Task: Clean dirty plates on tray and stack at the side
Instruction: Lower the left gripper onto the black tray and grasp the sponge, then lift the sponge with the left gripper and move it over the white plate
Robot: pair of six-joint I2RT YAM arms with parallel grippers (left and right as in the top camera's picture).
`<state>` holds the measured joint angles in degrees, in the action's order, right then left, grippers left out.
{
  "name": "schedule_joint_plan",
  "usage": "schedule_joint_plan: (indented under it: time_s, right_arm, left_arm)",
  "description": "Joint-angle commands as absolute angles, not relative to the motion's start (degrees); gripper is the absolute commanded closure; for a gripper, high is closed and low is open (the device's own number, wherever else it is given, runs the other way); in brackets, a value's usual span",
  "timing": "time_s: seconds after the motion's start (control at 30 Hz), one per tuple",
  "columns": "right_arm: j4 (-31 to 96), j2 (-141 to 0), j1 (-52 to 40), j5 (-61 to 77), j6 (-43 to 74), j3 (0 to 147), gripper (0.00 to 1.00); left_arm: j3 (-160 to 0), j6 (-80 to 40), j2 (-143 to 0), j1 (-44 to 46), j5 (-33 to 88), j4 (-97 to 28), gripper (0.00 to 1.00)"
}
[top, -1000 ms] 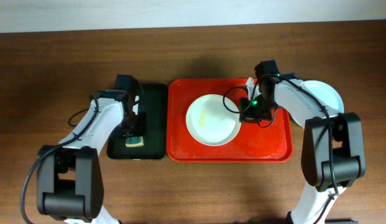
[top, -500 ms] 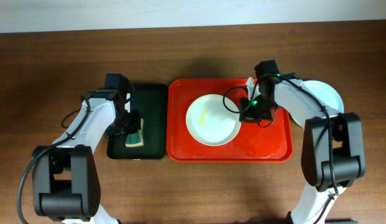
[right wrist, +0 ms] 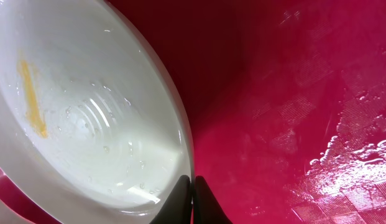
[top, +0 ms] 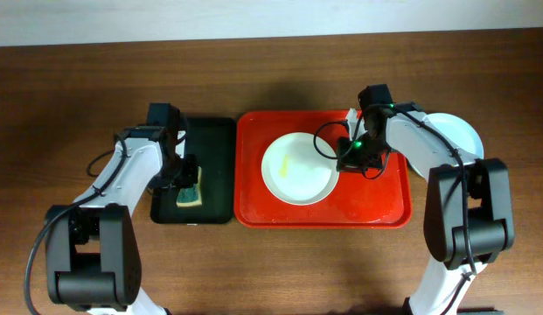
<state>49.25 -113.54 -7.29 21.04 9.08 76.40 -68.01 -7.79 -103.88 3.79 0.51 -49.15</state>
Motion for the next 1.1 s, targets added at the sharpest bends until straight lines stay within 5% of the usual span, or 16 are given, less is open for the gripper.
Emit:
schedule_joint_plan:
  time_s: [0.0,1.07]
  right_arm:
    - [49.1,-114.1,-7.4,20.3,9.5,77.5,0.95]
    - [49.1,-114.2,-7.4,20.3,9.5,77.5,0.95]
  left_arm:
    - [-67.3,-4.2,-104.3,4.0,5.4,-48.9,0.69]
    - [-60.9,-4.3,-104.3,4.0,3.6,-41.5,0.7]
